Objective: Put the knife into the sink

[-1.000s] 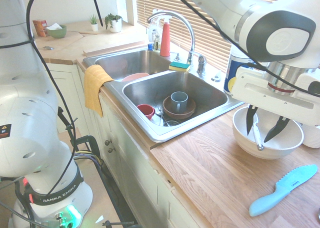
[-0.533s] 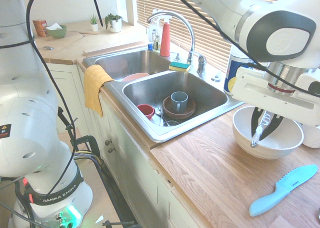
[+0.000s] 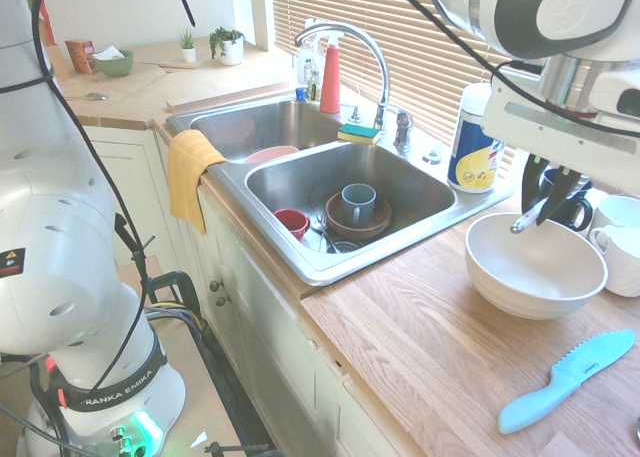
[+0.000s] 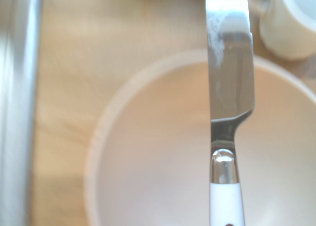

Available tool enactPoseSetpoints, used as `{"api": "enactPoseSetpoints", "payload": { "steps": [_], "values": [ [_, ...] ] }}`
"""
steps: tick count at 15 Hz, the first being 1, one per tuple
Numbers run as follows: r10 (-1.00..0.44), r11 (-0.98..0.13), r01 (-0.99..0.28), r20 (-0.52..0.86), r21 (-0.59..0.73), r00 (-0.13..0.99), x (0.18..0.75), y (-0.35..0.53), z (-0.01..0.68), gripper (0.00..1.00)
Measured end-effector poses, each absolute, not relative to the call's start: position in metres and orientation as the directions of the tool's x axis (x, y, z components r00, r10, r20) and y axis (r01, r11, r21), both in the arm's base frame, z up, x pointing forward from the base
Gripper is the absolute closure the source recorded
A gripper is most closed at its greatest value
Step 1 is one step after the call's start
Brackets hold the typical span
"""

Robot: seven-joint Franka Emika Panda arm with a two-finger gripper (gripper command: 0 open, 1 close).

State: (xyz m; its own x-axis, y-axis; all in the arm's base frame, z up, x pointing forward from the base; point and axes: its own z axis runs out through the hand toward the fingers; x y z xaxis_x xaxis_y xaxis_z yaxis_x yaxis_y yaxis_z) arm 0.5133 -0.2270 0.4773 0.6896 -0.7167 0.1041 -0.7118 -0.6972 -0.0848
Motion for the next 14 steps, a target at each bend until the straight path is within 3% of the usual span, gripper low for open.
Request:
{"api": "enactPoseSetpoints", "payload": {
  "steps": [5, 14],
  "values": [
    [-0.829, -0.558, -0.825, 0.100, -0.090, 0.550, 0.538, -0.120, 0.476, 1.00],
    [-0.809, -0.587, -0.803, 0.126, -0.107, 0.574, 0.528, 0.055, 0.414, 1.00]
  ]
}}
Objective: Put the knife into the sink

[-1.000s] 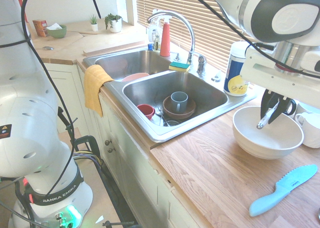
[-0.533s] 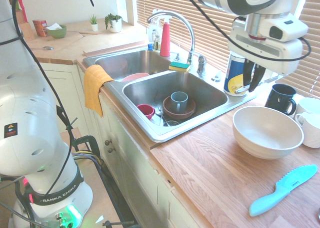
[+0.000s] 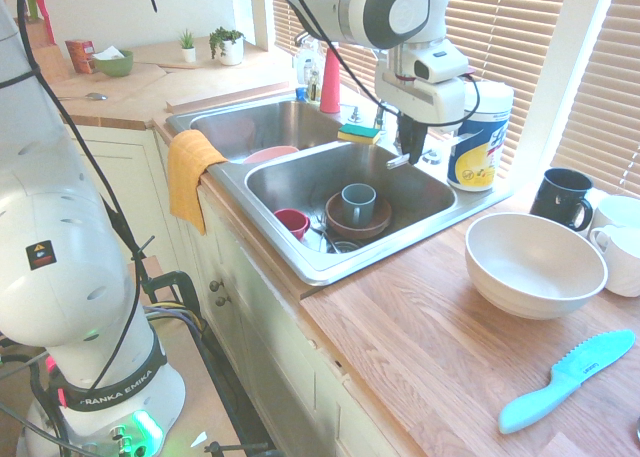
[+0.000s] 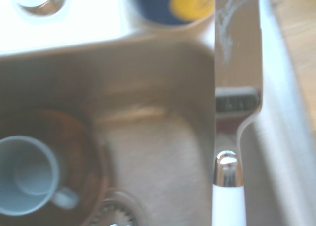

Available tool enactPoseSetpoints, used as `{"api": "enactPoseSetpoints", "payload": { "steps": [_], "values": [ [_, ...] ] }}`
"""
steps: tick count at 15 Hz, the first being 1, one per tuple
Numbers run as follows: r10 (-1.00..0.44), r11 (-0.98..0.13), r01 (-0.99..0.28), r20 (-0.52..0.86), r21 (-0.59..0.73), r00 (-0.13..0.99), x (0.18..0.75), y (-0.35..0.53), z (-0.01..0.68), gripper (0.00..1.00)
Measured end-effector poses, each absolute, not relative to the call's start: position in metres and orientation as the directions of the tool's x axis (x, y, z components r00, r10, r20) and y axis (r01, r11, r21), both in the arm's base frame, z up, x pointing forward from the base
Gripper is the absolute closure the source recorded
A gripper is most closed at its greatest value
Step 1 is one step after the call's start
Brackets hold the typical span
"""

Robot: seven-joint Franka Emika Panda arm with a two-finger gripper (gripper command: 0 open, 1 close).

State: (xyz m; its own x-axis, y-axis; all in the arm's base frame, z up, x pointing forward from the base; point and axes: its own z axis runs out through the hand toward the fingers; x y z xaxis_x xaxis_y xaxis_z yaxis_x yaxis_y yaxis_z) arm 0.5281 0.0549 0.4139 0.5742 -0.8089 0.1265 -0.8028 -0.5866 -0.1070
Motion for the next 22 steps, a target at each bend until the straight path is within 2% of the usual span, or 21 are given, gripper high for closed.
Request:
{"api": "enactPoseSetpoints", "payload": {
  "steps": [4, 10, 22],
  "values": [
    [-0.805, -0.591, -0.801, 0.122, -0.095, 0.580, 0.521, 0.106, 0.368, 1.00],
    [-0.804, -0.594, -0.800, 0.099, -0.087, 0.586, 0.523, 0.130, 0.303, 1.00],
    [-0.800, -0.599, -0.798, 0.056, -0.056, 0.597, 0.534, 0.128, 0.199, 1.00]
  ]
}}
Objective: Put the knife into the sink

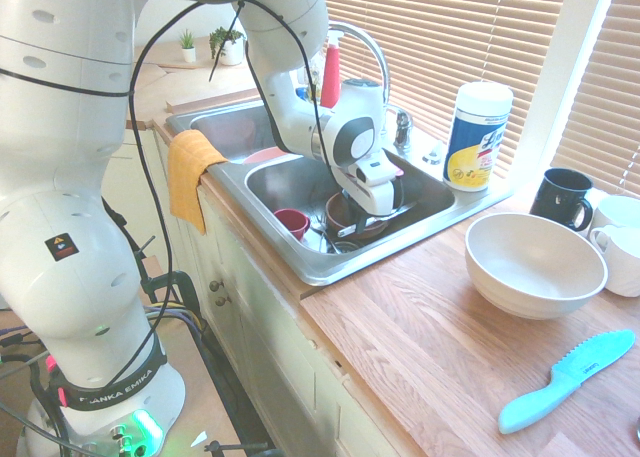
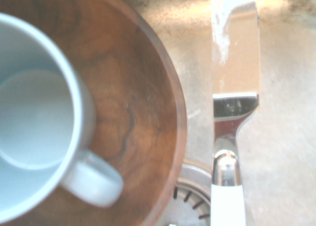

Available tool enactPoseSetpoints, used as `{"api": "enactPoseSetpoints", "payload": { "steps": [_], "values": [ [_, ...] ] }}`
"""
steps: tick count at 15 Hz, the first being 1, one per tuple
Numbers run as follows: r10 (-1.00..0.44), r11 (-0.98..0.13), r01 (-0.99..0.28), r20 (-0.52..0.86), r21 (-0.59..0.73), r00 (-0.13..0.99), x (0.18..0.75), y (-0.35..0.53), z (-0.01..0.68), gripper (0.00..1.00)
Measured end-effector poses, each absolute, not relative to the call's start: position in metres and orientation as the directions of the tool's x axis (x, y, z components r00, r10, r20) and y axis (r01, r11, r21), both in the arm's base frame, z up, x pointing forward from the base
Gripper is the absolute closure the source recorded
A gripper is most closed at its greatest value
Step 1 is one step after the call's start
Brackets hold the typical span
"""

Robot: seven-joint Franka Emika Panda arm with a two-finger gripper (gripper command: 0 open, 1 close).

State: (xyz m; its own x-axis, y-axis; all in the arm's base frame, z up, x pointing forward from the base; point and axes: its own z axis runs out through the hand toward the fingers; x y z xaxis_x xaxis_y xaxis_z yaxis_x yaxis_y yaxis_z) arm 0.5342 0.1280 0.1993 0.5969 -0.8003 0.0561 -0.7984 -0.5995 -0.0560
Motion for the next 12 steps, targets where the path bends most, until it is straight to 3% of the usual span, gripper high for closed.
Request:
{"api": "enactPoseSetpoints", "payload": {
  "steps": [12],
  "values": [
    [-0.797, -0.604, -0.797, 0.042, -0.031, 0.602, 0.546, 0.131, 0.159, 1.00]
  ]
}}
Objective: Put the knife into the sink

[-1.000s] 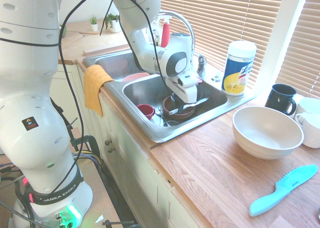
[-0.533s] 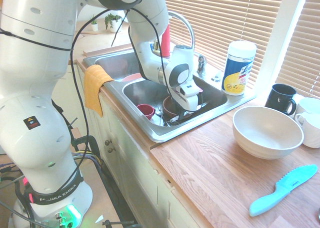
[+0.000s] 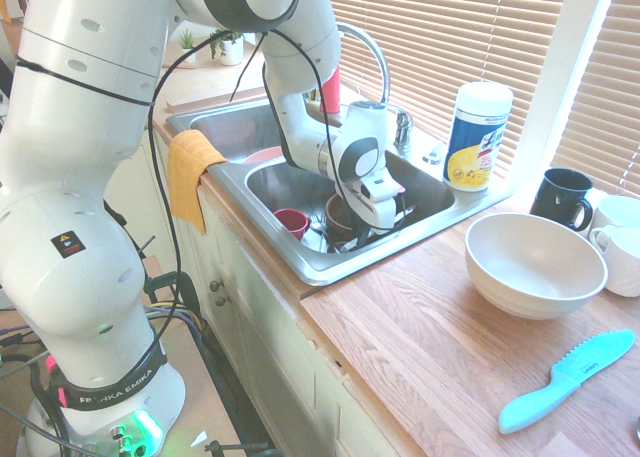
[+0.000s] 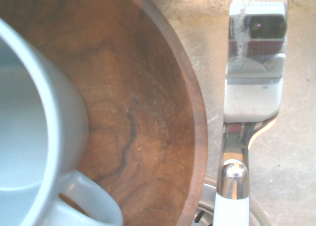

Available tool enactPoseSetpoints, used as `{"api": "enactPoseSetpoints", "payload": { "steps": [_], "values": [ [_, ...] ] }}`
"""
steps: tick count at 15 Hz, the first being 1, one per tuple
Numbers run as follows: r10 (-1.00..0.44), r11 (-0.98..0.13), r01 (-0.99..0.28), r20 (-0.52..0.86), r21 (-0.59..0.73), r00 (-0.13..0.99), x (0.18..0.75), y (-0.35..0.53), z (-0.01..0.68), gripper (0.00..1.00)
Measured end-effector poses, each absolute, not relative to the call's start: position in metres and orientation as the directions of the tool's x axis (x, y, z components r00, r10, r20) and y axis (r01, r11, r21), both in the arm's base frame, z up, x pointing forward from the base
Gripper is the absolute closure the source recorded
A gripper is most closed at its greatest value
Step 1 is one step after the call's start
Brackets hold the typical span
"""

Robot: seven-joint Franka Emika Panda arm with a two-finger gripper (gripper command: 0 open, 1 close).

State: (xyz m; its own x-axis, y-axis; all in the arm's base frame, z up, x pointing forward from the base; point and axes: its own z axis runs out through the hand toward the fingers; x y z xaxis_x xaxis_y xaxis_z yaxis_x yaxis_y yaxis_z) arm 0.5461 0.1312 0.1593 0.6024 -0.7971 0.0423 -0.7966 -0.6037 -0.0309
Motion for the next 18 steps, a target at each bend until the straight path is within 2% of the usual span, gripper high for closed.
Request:
{"api": "enactPoseSetpoints", "payload": {
  "steps": [5, 6, 18],
  "values": [
    [-0.804, -0.595, -0.803, 0.036, -0.033, 0.594, 0.544, 0.132, 0.144, 1.00],
    [-0.805, -0.594, -0.804, 0.035, -0.033, 0.593, 0.544, 0.133, 0.143, 0.00],
    [-0.816, -0.577, -0.816, 0.037, -0.029, 0.576, 0.548, 0.125, 0.141, 0.00]
  ]
}}
